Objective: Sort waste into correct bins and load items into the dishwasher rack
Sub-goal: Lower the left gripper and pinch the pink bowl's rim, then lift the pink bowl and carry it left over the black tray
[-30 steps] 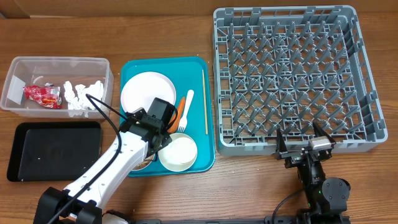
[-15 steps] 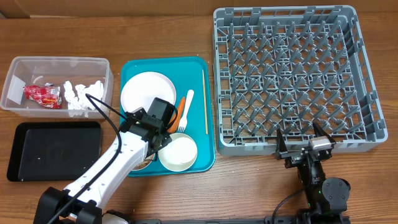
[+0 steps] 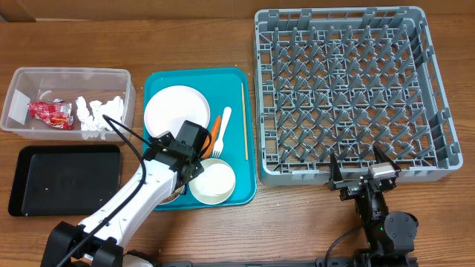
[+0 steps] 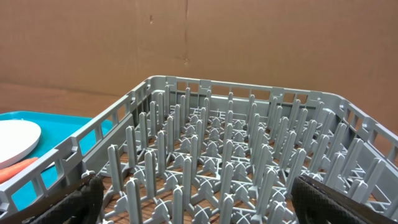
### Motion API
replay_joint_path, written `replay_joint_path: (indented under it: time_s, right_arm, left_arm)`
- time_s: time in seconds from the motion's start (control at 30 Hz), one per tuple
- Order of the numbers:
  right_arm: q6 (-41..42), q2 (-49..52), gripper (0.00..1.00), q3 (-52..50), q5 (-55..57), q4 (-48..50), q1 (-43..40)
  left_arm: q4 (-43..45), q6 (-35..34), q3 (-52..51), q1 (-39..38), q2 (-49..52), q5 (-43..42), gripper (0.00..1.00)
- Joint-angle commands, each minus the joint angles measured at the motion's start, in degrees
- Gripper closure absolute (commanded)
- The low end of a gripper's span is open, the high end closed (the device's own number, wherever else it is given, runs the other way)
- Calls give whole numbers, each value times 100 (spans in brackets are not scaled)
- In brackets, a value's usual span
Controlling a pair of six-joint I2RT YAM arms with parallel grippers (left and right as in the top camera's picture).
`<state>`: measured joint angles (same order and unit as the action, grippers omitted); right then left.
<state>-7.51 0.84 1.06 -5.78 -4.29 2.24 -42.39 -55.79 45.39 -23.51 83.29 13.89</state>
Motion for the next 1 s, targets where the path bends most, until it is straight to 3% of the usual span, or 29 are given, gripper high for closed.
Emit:
replay_joint_path:
  time_s: [0.0, 0.3, 0.87, 0.97]
  right_arm:
    - [-4, -61, 0, -61, -33, 24, -28]
    - [-4, -61, 0, -61, -33, 24, -28]
    - [-2, -61, 0, -61, -35, 24, -28]
    - [-4, -61, 0, -61, -35, 24, -28]
  left_arm:
    - [2, -98, -66, 35, -4, 197, 77]
    - [-66, -76, -66, 35, -4, 195, 74]
    - [-87, -2, -59, 35, -4, 153, 96]
    - [-103, 107, -37, 35, -4, 155, 96]
